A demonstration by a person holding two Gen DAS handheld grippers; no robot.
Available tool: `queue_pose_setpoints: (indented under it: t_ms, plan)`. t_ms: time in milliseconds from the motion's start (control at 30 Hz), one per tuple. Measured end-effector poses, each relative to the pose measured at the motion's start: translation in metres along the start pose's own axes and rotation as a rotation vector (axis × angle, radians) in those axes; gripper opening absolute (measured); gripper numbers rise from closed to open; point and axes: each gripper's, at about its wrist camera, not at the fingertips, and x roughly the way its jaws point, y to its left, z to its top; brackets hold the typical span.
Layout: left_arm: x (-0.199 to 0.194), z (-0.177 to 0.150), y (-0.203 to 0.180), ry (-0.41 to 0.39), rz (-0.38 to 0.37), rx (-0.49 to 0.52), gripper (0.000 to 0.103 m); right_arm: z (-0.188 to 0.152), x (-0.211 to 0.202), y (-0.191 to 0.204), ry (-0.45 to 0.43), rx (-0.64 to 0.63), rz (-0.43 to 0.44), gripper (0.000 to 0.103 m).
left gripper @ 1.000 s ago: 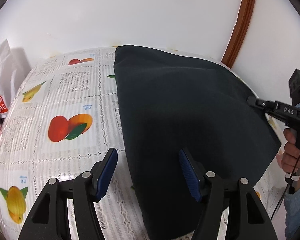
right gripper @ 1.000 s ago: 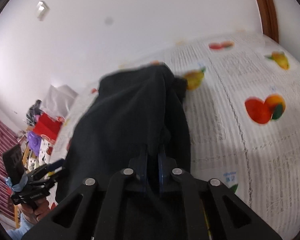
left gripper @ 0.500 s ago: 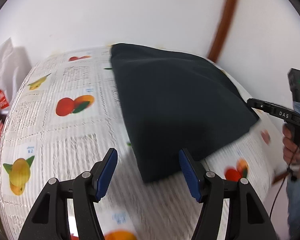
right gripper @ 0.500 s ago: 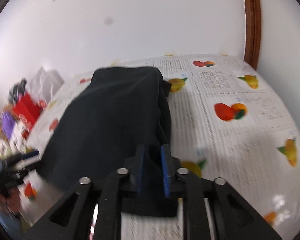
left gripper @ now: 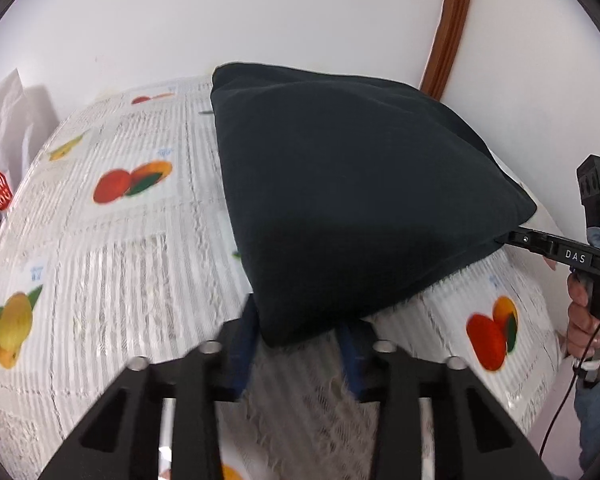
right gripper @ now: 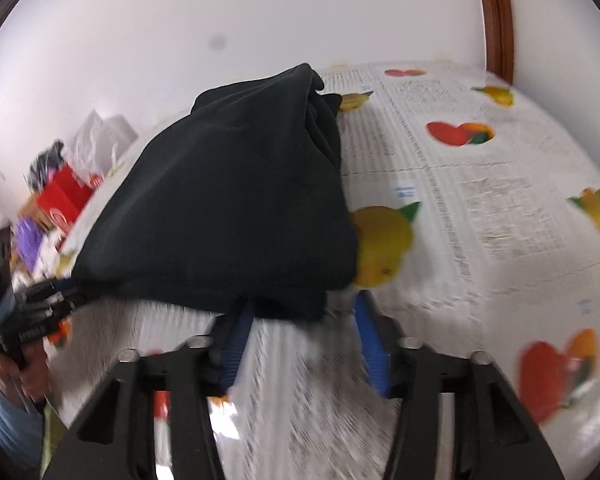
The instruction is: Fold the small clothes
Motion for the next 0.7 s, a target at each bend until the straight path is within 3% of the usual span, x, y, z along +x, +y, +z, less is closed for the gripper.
queue_pose_setpoints:
  t_ms: [100,400,633,700]
  plan:
    - [0.009,0.014,-0.002,0.001,0.001,-0.012,0.021,0.011,0.007,0.002,-0.055,-0.005,-0.054,0.017]
    - [0.025,0.035,0.001,0.04,0.015,-0.074,0.023,0.042,0.022,-0.004,-0.034,0.018,-0.095,0.018]
    - [-0.006,0.028,0.001,0.023,0.024,-0.109,0.024,0.039,-0.01,0.01,-0.047,-0.006,-0.202,0.018]
    - [-0.019,0.029,-0.004,0.003,0.022,-0.106,0.028,0.038,-0.022,0.015,-0.06,-0.009,-0.214,0.018]
